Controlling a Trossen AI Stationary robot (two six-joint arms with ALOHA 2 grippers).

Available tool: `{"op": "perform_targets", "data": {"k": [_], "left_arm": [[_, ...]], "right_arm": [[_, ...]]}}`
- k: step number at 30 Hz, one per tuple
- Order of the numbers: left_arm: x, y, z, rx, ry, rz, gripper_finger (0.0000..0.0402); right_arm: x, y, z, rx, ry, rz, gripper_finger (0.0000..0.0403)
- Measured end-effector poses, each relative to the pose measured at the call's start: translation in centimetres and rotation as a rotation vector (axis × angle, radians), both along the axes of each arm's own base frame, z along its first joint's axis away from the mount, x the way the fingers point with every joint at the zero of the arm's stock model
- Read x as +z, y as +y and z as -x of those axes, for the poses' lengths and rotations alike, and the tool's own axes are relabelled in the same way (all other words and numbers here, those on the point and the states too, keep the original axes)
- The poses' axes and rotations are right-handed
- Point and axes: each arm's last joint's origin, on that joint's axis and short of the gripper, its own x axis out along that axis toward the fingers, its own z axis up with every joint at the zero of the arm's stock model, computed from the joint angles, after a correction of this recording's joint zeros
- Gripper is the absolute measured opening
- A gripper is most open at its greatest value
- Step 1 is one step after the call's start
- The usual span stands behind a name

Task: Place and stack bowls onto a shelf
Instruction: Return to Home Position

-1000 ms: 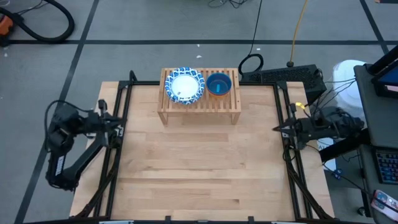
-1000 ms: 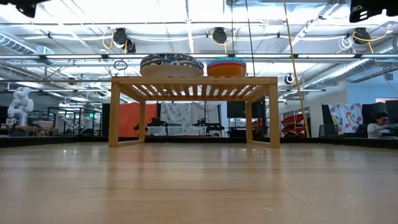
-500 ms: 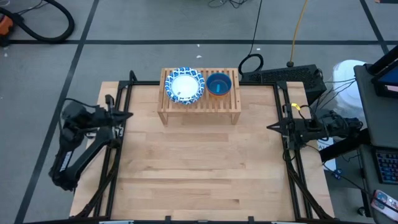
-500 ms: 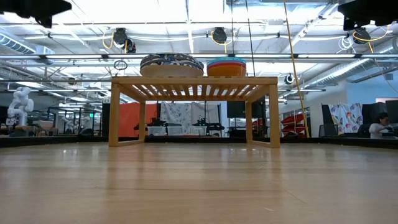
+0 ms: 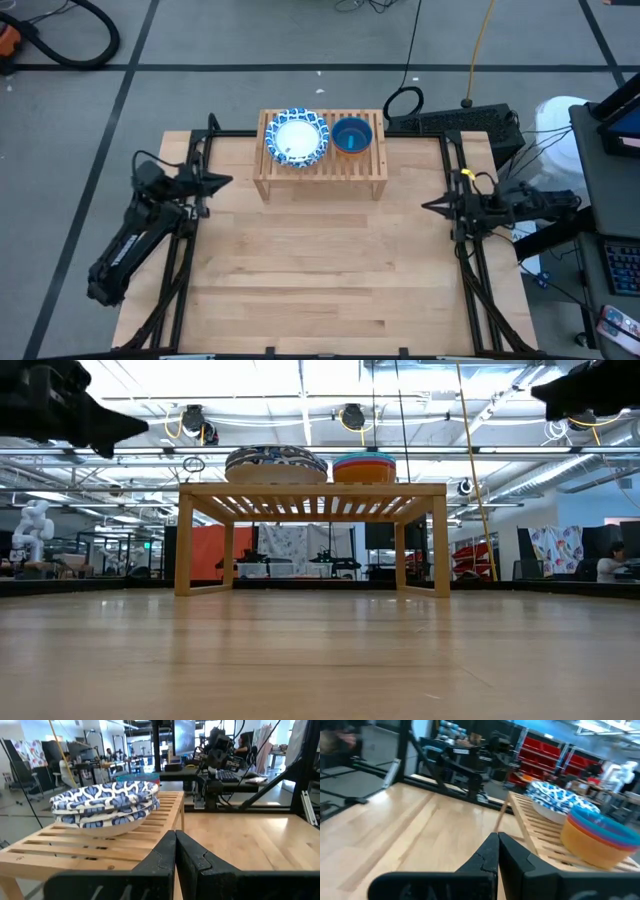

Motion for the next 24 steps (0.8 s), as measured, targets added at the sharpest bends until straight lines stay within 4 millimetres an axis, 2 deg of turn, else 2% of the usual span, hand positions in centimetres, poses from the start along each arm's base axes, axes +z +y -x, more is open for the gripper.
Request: {"op": "perform_targets", "data": {"k": [7, 11, 24], "left_arm": [[-1.9, 0.6, -0.4, 0.0, 0.034, 0.035, 0.0008], [-2.7, 0.8, -0.5, 0.005, 0.052, 0.029, 0.0008], [-4.7, 1.8, -0.6, 0.212, 0.098, 0.069, 0.0008]], "right_arm": [[-1.6, 0.0, -0.9, -0.053, 0.007, 0.004, 0.0], [-1.7, 0.0, -1.0, -0.054, 0.005, -0.006, 0.0], [-2.2, 0.0, -0.9, -0.055, 0.058, -0.053, 0.0]]}}
